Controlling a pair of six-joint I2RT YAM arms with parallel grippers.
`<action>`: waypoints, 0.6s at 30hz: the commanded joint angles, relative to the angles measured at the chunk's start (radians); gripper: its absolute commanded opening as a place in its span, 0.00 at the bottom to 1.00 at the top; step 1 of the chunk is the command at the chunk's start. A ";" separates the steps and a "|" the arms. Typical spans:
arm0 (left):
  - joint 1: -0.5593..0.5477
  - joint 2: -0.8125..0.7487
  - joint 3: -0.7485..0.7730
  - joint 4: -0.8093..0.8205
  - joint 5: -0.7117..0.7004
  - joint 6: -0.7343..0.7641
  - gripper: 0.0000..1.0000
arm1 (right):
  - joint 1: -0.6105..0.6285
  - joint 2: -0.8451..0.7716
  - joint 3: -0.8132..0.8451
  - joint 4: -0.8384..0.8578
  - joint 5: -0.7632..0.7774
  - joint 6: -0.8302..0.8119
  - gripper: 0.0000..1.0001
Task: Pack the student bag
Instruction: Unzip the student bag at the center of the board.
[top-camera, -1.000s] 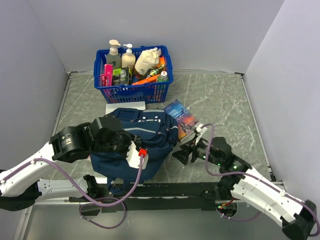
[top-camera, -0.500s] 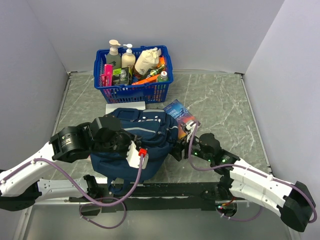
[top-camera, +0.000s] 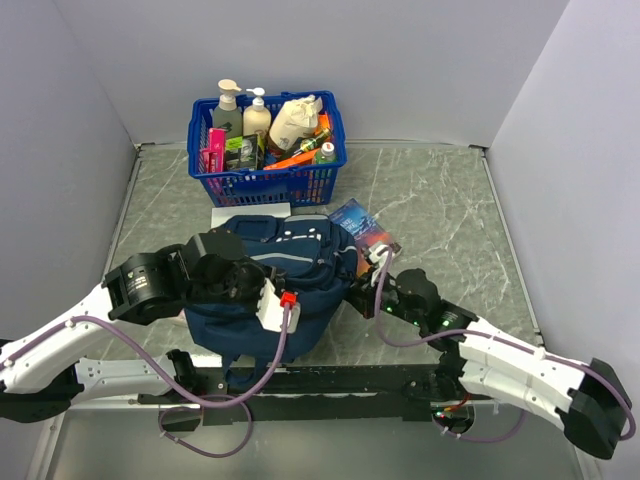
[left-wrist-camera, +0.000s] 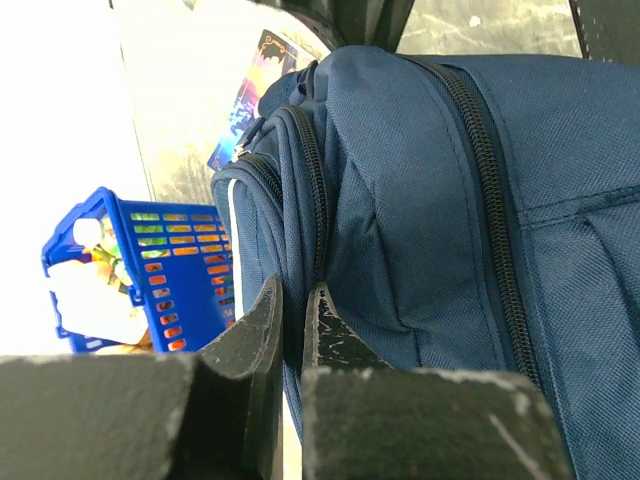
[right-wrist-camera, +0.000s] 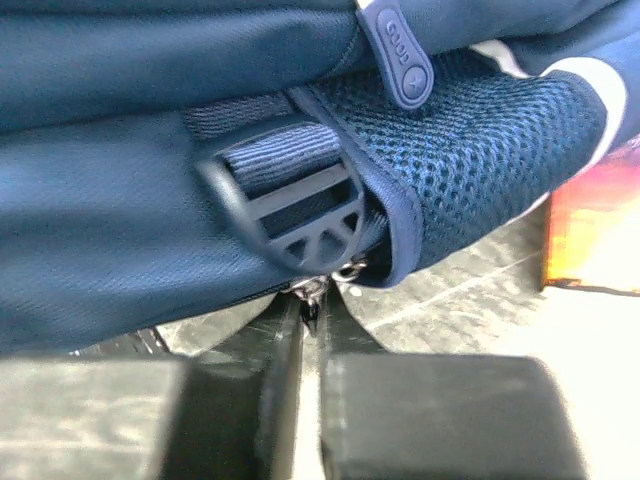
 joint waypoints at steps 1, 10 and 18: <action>0.003 -0.015 0.002 0.202 0.013 -0.066 0.01 | 0.004 -0.112 0.004 -0.024 0.060 0.011 0.00; 0.003 -0.003 -0.070 0.304 0.055 -0.253 0.10 | 0.004 -0.239 0.005 -0.196 0.177 0.063 0.00; 0.003 0.102 -0.085 0.360 0.071 -0.357 0.01 | 0.027 -0.347 0.070 -0.360 0.166 0.109 0.00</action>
